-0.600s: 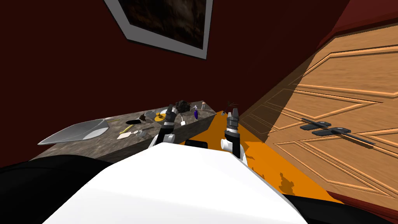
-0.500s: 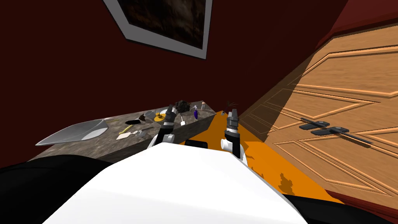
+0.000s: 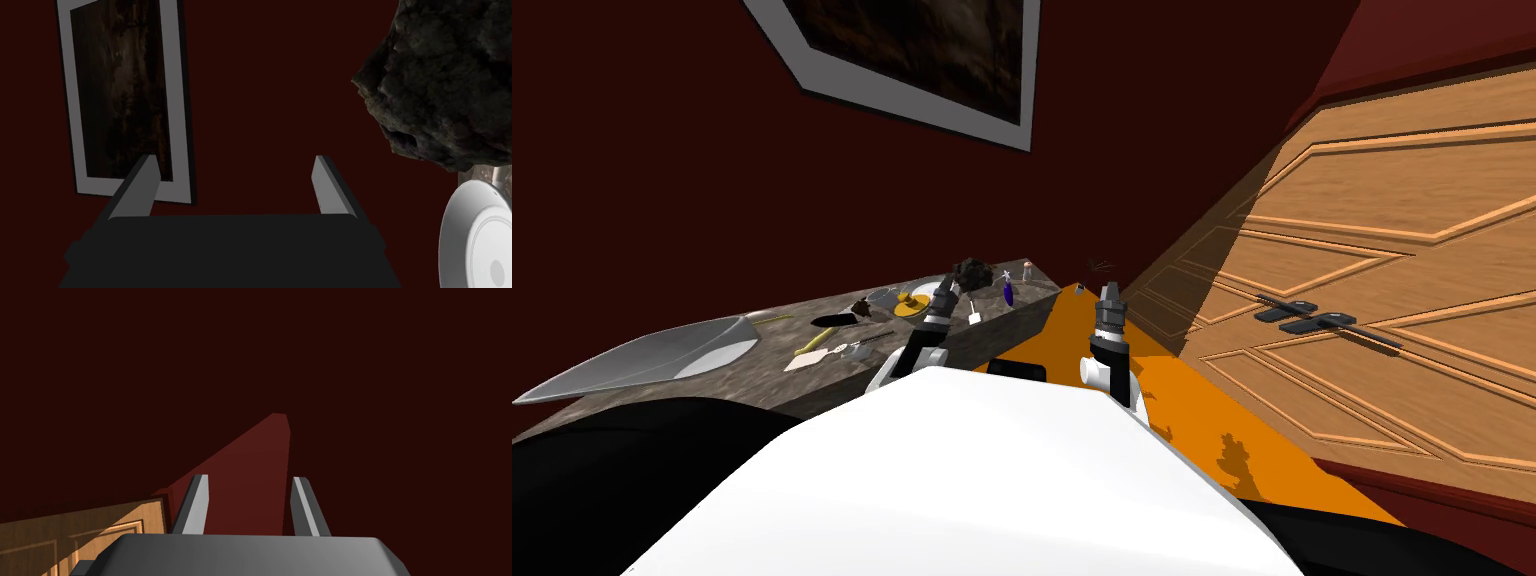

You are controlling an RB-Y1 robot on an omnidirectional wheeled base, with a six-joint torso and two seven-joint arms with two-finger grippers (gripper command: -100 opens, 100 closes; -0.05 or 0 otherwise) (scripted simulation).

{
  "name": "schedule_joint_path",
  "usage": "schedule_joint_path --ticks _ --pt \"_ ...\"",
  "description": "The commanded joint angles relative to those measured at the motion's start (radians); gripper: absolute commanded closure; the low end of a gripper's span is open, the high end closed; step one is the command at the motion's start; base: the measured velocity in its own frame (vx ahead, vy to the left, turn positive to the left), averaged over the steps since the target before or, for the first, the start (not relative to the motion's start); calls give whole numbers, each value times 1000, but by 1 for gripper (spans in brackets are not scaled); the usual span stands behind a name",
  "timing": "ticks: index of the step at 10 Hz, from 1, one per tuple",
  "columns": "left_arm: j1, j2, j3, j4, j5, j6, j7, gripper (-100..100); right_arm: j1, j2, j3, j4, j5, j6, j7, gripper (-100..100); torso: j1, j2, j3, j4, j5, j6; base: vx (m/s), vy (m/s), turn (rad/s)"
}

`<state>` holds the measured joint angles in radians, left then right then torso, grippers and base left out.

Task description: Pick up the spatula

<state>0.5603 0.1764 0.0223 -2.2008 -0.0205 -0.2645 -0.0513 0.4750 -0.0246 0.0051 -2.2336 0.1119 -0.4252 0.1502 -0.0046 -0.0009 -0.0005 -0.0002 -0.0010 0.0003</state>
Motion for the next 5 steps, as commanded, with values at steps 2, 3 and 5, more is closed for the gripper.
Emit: schedule_joint_path --ticks 2,3,5 --pt "21 82 61 2 49 74 -9 -100 0 0 0 0 0 0 0 0 -1 -1 0 0 0 0 32 -107 -169" --pt "21 87 61 2 49 82 -9 -100 0 0 0 0 0 0 0 0 -3 -1 -1 0 -1 0 18 -67 -35" --pt "37 150 115 5 92 142 -18 -100 0 0 0 0 0 0 0 0 1 0 0 0 0 0 17 -72 -154"
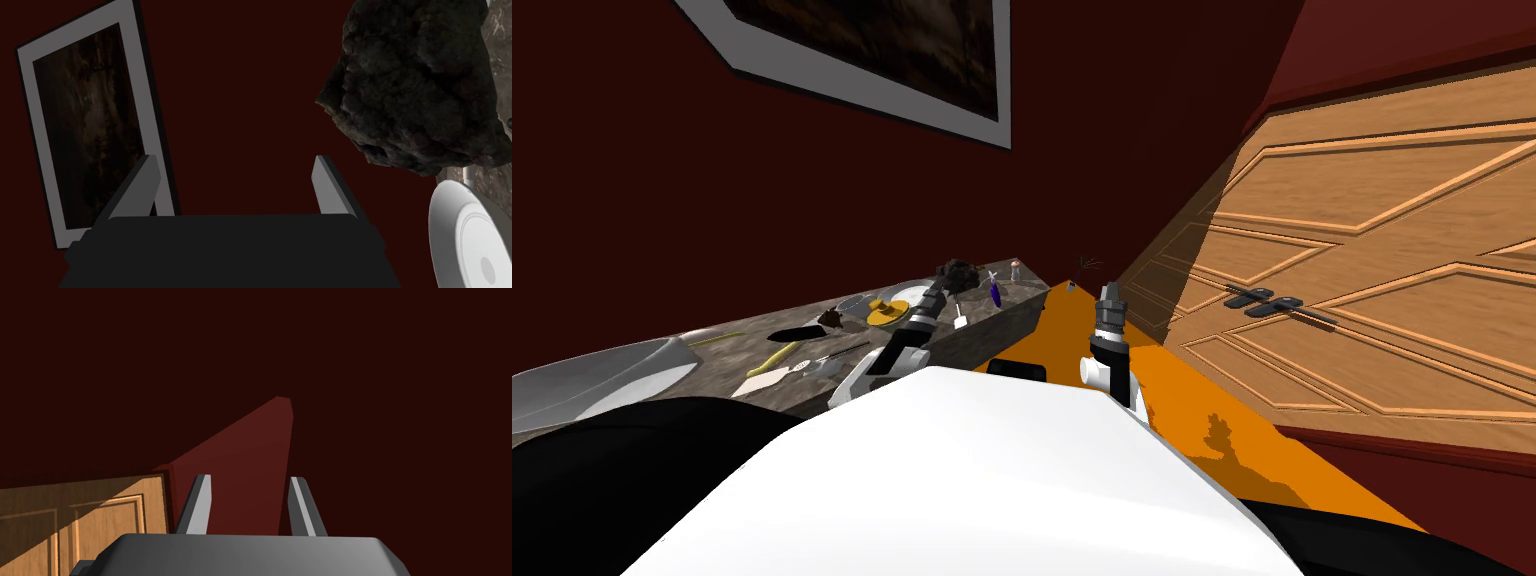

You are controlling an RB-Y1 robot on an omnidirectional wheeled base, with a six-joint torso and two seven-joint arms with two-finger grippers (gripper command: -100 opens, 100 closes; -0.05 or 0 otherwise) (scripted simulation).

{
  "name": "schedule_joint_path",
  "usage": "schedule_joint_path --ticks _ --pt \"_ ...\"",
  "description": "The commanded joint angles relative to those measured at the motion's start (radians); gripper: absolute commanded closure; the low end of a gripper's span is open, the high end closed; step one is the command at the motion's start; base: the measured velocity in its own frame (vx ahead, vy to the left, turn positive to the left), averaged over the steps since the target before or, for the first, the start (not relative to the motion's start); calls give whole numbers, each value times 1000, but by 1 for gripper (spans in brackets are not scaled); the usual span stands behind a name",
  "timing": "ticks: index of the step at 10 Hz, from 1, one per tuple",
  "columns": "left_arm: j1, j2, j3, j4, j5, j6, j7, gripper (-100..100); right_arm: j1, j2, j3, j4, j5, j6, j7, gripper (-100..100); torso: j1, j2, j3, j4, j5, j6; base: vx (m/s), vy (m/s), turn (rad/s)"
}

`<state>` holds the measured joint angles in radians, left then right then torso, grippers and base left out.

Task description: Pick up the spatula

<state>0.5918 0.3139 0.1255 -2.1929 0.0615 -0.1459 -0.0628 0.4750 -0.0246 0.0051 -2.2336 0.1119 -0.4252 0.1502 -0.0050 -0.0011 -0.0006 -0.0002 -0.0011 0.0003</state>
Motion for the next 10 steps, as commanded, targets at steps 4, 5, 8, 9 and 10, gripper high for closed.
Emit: schedule_joint_path --ticks 4,5,8,9,10 --pt "23 91 69 -1 56 104 -14 -100 0 0 0 0 0 0 0 0 -1 0 0 0 0 0 23 -81 -108" --pt "32 128 98 0 79 141 -19 -100 0 0 0 0 0 0 0 0 0 0 0 0 0 -1 26 -91 -134" --pt "55 203 155 2 127 217 -27 -100 0 0 0 0 0 0 0 0 -2 -1 -1 0 -1 0 43 -100 -157" --pt "69 241 182 3 152 248 -32 -100 0 0 0 0 0 0 0 0 0 0 0 0 0 -1 15 -53 -119" --pt "69 241 182 3 152 255 -32 -100 0 0 0 0 0 0 0 0 1 1 0 0 0 0 17 -34 -69"
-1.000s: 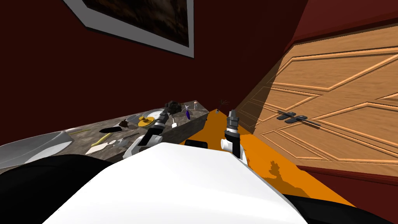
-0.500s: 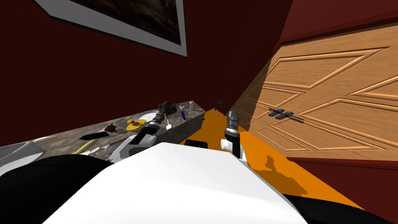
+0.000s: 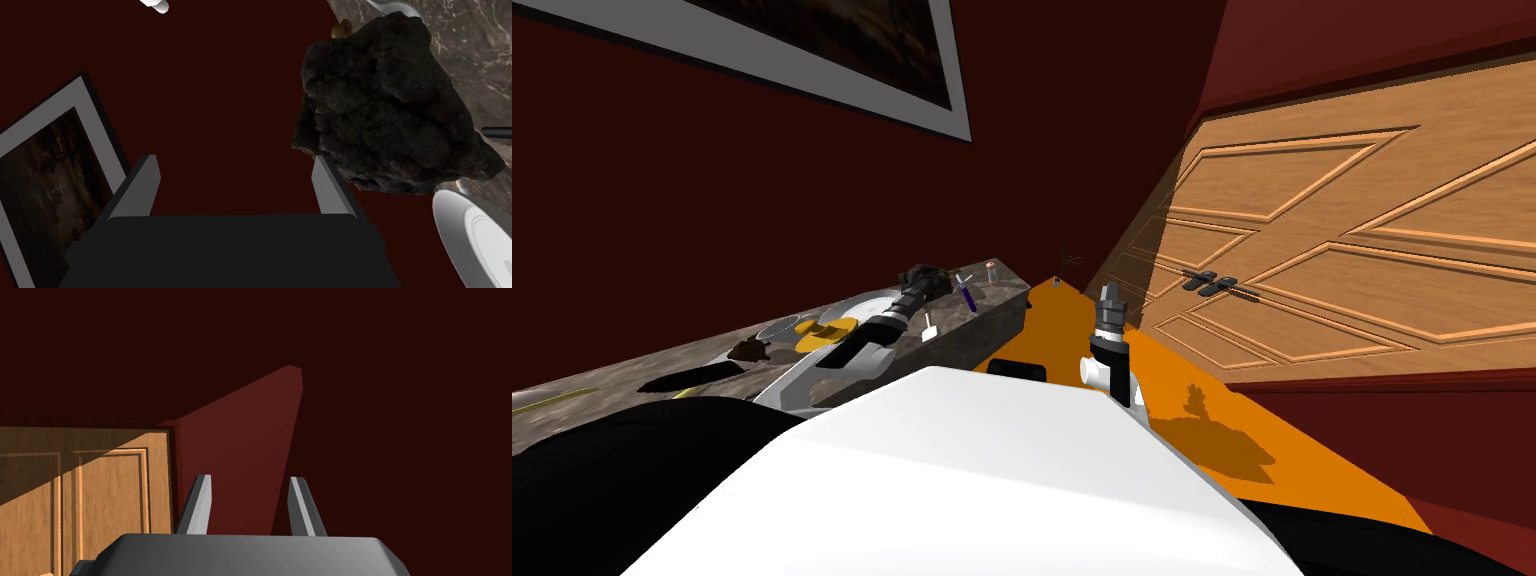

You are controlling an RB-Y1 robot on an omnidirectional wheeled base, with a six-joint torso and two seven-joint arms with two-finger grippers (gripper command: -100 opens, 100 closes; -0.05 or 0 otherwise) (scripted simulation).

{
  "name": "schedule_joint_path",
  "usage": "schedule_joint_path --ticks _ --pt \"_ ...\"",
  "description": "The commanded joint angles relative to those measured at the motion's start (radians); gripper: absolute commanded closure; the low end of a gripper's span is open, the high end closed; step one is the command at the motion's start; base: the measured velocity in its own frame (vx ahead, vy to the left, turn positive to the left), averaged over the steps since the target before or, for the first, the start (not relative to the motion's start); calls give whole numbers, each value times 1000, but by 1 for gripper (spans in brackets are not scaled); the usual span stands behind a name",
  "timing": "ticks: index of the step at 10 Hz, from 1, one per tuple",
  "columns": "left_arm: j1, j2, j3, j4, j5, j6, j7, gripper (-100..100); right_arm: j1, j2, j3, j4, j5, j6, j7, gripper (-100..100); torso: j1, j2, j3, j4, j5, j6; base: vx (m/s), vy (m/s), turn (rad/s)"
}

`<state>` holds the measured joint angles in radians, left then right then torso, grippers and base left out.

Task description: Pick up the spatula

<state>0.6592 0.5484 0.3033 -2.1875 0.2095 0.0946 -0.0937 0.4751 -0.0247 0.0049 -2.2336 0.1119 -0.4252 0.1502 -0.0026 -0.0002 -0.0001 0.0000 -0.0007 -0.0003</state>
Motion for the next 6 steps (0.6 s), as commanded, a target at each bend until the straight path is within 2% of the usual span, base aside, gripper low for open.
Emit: schedule_joint_path --ticks 1,2,3,4,6 --pt "17 43 31 -2 28 50 -5 -100 0 0 0 0 0 0 0 0 0 0 0 0 0 0 26 -43 -168" --pt "17 43 31 -2 28 53 -5 -100 0 0 0 0 0 0 0 0 0 0 0 0 0 0 19 -30 -52" --pt "35 78 55 -1 52 89 -9 -100 0 0 0 0 0 0 0 0 0 0 0 0 0 0 21 -40 -97" --pt "35 78 55 -1 52 92 -9 -100 0 0 0 0 0 0 0 0 0 0 0 0 0 0 17 -37 -82" --pt "78 144 97 2 100 164 -18 -100 0 0 0 0 0 0 0 0 0 0 0 0 0 0 22 -39 -174"
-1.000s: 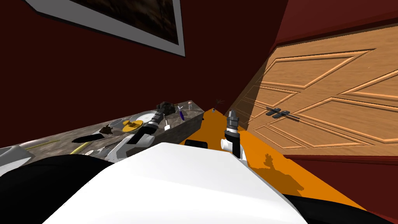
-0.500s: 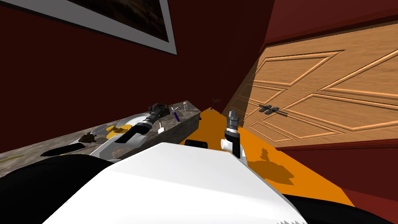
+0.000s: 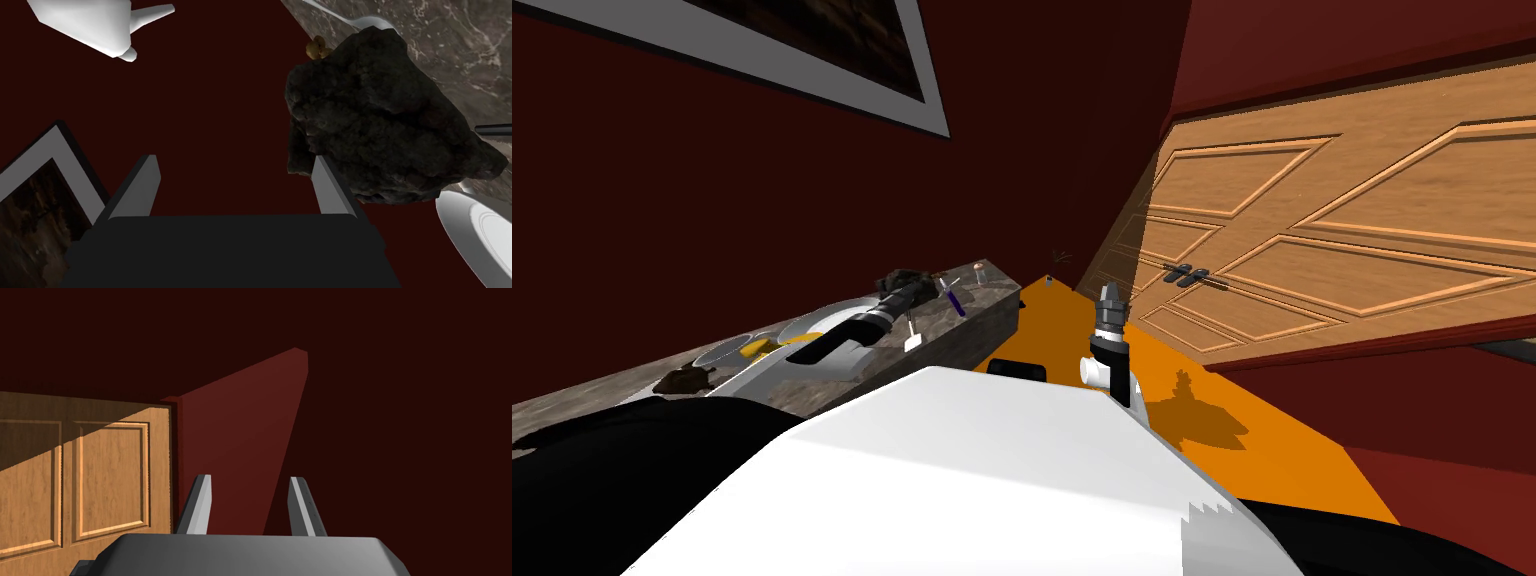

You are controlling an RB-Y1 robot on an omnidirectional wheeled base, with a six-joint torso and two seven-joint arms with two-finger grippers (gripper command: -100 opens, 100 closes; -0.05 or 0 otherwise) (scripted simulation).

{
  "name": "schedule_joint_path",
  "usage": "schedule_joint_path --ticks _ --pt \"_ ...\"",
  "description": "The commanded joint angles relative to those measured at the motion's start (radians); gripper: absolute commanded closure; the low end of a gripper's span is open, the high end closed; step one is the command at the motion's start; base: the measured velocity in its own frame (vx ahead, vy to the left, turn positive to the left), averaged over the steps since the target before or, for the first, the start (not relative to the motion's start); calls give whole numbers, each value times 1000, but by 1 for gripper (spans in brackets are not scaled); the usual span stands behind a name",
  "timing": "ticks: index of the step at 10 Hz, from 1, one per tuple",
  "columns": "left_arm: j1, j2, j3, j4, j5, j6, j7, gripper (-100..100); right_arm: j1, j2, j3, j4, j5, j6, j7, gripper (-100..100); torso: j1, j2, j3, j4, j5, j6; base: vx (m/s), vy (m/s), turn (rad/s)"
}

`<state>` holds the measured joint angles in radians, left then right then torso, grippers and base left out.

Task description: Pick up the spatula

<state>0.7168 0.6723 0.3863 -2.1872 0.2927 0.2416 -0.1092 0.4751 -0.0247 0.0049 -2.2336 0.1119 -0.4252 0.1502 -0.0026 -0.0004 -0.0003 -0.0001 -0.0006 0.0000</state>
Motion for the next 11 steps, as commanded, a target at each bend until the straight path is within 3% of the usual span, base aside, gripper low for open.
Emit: schedule_joint_path --ticks 1,4,6,7,9,10,11 --pt "45 50 31 3 40 50 -7 -100 0 0 0 0 0 0 0 0 0 0 0 0 0 0 27 -31 -197" --pt "72 79 45 5 63 95 -11 -100 0 0 0 0 0 0 0 0 2 1 1 0 0 0 8 -3 -83" --pt "132 130 64 9 109 157 -19 -100 0 0 0 0 0 0 0 0 3 2 1 0 1 0 7 12 -137" --pt "132 130 64 9 109 167 -19 -100 0 0 0 0 0 0 0 0 4 1 1 0 1 0 7 20 -98" --pt "193 175 72 12 153 228 -27 -100 0 0 0 0 0 0 0 0 4 2 1 0 1 0 3 28 -157" --pt "198 175 72 12 153 234 -27 -100 0 0 0 0 0 0 0 0 5 2 1 0 1 0 1 36 -63" --pt "233 196 72 13 175 266 -31 -100 0 0 0 0 0 0 0 0 5 2 1 0 1 -1 5 37 -121"
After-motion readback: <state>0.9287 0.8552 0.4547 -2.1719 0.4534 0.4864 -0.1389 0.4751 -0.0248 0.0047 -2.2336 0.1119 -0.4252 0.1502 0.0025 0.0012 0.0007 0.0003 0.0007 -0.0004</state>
